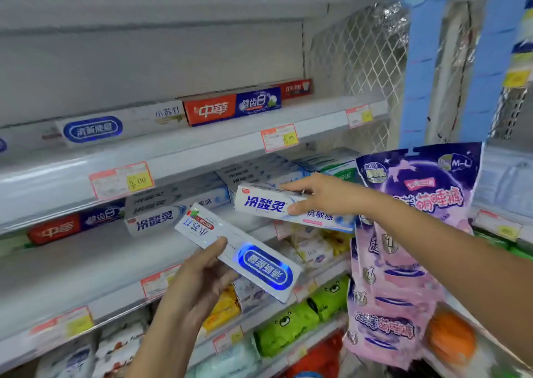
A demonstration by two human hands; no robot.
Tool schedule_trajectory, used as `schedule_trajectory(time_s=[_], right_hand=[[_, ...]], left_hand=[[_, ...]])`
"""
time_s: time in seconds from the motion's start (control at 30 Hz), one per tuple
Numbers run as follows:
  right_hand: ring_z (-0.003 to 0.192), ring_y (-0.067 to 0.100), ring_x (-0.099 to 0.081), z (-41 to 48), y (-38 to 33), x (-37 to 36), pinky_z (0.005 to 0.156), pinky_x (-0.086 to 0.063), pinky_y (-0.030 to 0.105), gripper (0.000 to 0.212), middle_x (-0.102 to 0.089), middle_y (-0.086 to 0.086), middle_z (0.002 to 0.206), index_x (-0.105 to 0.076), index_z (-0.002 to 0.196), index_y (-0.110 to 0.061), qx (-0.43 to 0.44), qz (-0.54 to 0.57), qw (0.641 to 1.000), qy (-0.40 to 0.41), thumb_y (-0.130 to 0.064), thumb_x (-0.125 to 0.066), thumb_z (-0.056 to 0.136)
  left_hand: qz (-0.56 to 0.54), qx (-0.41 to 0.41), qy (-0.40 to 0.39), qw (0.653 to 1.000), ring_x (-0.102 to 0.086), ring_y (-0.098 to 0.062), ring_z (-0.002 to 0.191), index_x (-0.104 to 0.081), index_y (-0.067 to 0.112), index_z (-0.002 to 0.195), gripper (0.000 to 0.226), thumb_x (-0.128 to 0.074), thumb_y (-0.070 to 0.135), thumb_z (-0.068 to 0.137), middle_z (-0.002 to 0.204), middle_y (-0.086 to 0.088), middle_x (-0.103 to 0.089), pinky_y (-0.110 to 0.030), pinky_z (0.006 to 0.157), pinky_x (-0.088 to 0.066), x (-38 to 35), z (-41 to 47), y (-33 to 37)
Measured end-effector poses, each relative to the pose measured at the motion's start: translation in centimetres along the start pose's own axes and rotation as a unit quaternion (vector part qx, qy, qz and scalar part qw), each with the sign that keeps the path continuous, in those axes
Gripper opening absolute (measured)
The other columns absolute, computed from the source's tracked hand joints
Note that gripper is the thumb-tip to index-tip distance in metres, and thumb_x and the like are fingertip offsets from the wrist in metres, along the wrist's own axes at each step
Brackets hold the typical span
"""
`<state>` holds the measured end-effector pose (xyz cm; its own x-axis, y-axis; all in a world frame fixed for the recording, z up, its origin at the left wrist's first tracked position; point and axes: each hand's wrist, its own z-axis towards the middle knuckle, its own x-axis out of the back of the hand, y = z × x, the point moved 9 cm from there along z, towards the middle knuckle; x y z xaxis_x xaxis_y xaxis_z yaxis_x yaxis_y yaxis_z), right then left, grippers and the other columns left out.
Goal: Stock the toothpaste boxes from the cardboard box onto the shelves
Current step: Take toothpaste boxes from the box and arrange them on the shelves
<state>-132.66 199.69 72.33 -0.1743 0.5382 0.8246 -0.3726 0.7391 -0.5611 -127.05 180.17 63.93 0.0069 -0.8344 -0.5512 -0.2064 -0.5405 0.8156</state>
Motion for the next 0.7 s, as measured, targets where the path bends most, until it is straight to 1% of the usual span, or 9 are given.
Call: schedule_trajectory(time_s=[0.03,0.13,0.17,0.23,0.37,0.43,0.57,0.63,0.7], right_hand=[[0.103,-0.003,-0.050,0.6,-0.4,0.5,0.074,-0.036,0.009,0.058,-0.053,-0.005,0.137,-0.041,0.143,-0.024,0.012,-0.034,0.999,0.008,-0.030,-0.063,0.090],[0.130,0.019,-0.040,3.1,-1.0,1.1,0.094,-0.032,0.023,0.061,-0.042,0.006,0.143,-0.026,0.150,-0.027,0.040,-0.179,0.983,0.020,-0.035,-0.053,0.095],[0.134,0.023,-0.036,4.0,-1.0,1.1,0.101,-0.031,0.028,0.061,-0.038,0.009,0.146,-0.022,0.151,-0.026,0.040,-0.223,0.974,0.021,-0.035,-0.049,0.097],[0.132,0.025,-0.036,5.5,-0.8,0.9,0.102,-0.032,0.031,0.060,-0.038,0.011,0.144,-0.020,0.152,-0.023,0.047,-0.270,0.962,0.012,-0.034,-0.045,0.099],[0.134,0.024,-0.037,8.1,0.0,0.5,0.107,-0.034,0.034,0.057,-0.038,0.006,0.149,-0.029,0.149,-0.024,0.083,-0.265,0.961,-0.015,-0.029,-0.051,0.096],[0.138,0.024,-0.031,9.0,0.3,0.1,0.110,-0.029,0.033,0.057,-0.033,0.003,0.152,-0.031,0.148,-0.023,0.098,-0.246,0.964,-0.029,-0.028,-0.053,0.095],[0.141,0.021,-0.025,10.1,1.2,-0.7,0.112,-0.023,0.029,0.057,-0.028,0.001,0.155,-0.030,0.148,-0.028,0.115,-0.231,0.964,-0.056,-0.030,-0.054,0.095],[0.141,0.024,-0.027,10.4,1.8,-0.9,0.112,-0.025,0.030,0.057,-0.024,0.001,0.156,-0.030,0.148,-0.028,0.110,-0.249,0.960,-0.070,-0.028,-0.053,0.096],[0.136,0.026,-0.034,10.9,2.5,-0.7,0.110,-0.031,0.032,0.056,-0.028,0.005,0.153,-0.032,0.147,-0.027,0.104,-0.268,0.955,-0.068,-0.027,-0.053,0.095]], left_hand=[[-0.010,0.012,0.014,1.000,-0.072,-0.024,0.068,-0.060,0.007,0.095,0.011,-0.051,0.004,0.090,0.082,-0.015,-0.073,-0.043,0.060,-0.058,0.1,0.1,0.1],[-0.036,0.032,0.044,0.998,-0.072,-0.026,0.067,-0.059,0.007,0.098,0.010,-0.054,0.004,0.089,0.082,-0.017,-0.073,-0.043,0.055,-0.059,0.6,0.3,0.0],[-0.040,0.030,0.053,0.997,-0.072,-0.026,0.068,-0.059,0.007,0.099,0.011,-0.054,0.005,0.089,0.083,-0.017,-0.073,-0.043,0.055,-0.059,0.9,0.3,0.2],[-0.050,0.018,0.070,0.996,-0.072,-0.026,0.068,-0.059,0.007,0.099,0.011,-0.055,0.005,0.089,0.082,-0.017,-0.073,-0.045,0.057,-0.058,1.8,0.3,0.9],[-0.067,-0.018,0.106,0.992,-0.072,-0.026,0.065,-0.057,0.006,0.101,0.011,-0.055,0.007,0.090,0.088,-0.017,-0.066,-0.039,0.046,-0.057,3.4,0.0,2.5],[-0.069,-0.023,0.116,0.991,-0.072,-0.026,0.063,-0.056,0.005,0.101,0.011,-0.055,0.007,0.090,0.085,-0.018,-0.067,-0.036,0.045,-0.056,3.7,-0.3,2.5],[-0.061,-0.024,0.105,0.992,-0.071,-0.026,0.064,-0.057,0.003,0.101,0.013,-0.054,0.005,0.088,0.080,-0.018,-0.071,-0.036,0.050,-0.058,3.2,-0.6,1.5],[-0.062,-0.026,0.106,0.992,-0.072,-0.027,0.067,-0.057,0.001,0.103,0.016,-0.055,0.004,0.087,0.083,-0.019,-0.071,-0.038,0.053,-0.059,3.0,-0.6,1.1],[-0.057,-0.030,0.111,0.992,-0.071,-0.027,0.068,-0.059,0.001,0.100,0.014,-0.055,0.004,0.087,0.082,-0.019,-0.071,-0.041,0.058,-0.060,2.8,-0.4,0.9]])
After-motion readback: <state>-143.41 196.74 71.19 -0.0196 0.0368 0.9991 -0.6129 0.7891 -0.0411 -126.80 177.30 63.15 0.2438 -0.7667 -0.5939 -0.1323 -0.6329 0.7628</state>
